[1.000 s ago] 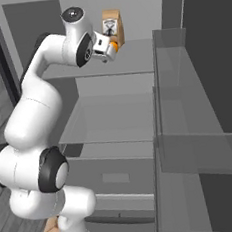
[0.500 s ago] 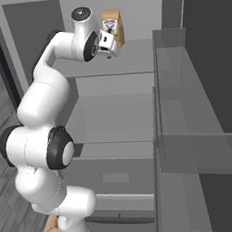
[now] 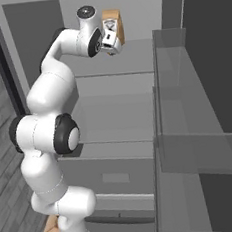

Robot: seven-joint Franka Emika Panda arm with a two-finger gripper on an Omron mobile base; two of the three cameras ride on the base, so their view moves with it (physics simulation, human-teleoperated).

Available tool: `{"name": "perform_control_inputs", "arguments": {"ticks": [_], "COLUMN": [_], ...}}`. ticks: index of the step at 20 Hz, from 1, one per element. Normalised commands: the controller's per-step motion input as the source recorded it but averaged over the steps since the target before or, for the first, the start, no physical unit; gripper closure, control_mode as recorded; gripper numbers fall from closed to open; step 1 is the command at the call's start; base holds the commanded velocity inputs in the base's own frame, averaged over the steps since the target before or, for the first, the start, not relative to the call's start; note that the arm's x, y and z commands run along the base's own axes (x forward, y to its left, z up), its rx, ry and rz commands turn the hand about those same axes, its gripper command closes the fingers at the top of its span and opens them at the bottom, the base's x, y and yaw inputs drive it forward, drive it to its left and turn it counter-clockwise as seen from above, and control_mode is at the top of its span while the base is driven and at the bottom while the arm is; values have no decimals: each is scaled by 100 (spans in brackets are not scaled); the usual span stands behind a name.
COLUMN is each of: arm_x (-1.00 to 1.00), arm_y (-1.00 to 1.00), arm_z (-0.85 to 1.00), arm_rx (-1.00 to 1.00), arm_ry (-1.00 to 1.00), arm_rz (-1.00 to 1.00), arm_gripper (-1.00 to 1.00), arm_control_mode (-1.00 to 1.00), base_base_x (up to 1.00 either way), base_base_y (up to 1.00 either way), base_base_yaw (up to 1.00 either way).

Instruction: Pick the apple and orange from the fridge and place them on the plate next to the blender to make a fruit smoothie.

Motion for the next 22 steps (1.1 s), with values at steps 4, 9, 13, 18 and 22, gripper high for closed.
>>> {"name": "perform_control_inputs", "arguments": {"ticks": [4,9,13,18,22], "arm_x": [33,25,20,22,31], "arm_y": [-7,-9,-8,0,0], "arm_z": [-5,-5,-5,-13,-11], "arm_rx": [0,0,0,0,0], "arm_ry": [0,0,1,6,6], "arm_rz": [0,0,0,0,0], "arm_gripper": [-100,-100,-100,-100,-100], "arm_control_mode": [-100,-100,-100,-100,-100], "base_base_x": [0,0,0,0,0], "base_base_y": [0,0,0,0,0], "base_base_yaw": [0,0,0,0,0]}}
